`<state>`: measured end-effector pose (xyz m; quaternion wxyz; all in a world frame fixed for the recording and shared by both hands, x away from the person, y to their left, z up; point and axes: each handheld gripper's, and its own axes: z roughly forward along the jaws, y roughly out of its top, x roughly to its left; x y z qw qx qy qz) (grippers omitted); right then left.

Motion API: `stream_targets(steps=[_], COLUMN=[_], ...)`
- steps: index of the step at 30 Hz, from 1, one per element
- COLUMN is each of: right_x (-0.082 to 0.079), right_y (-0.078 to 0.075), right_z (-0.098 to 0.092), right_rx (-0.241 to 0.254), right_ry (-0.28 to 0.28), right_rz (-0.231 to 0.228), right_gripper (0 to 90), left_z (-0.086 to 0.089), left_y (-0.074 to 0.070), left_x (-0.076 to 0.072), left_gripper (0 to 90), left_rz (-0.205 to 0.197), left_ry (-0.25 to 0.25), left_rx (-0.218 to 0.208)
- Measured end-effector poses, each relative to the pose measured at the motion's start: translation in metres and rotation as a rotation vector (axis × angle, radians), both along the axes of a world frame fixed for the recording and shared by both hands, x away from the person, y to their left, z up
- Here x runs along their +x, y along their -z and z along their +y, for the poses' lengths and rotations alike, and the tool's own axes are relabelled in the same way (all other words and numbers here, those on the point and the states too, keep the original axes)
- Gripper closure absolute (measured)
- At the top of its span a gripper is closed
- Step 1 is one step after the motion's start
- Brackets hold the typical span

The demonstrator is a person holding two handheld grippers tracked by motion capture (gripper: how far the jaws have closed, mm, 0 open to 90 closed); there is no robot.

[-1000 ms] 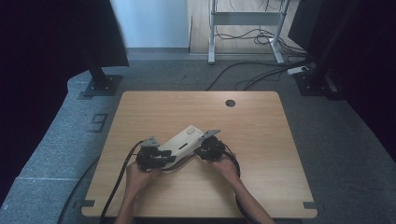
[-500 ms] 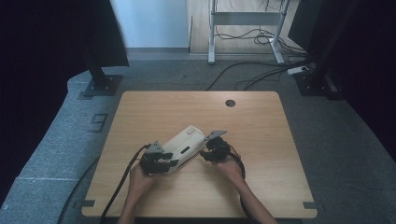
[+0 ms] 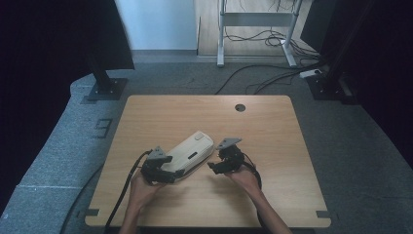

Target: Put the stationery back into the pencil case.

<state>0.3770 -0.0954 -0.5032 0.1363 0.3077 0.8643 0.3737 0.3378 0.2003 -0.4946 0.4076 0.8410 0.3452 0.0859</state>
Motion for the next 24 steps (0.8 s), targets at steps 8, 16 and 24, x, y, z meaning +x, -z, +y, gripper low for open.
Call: stream_targets(steps=[8,16,24], right_x=[-0.011,-0.021,-0.031], right_y=[-0.007,-0.011,-0.010], right_z=[-0.019,-0.045,-0.071], right_rx=[0.001,0.010,0.003], right_ry=[0.012,0.044,0.088], right_rz=[-0.015,-0.036,-0.044], right_gripper=[9.8,2.6,1.7], left_z=[0.012,0.030,0.044], left_y=[-0.007,-0.010,-0.009], left_x=[-0.008,-0.014,-0.019], left_gripper=[14.1,12.0,6.9], left_rz=[-0.042,-0.054,-0.063], left_ry=[-0.027,-0.059,-0.089], left_rx=[0.062,0.041,0.047])
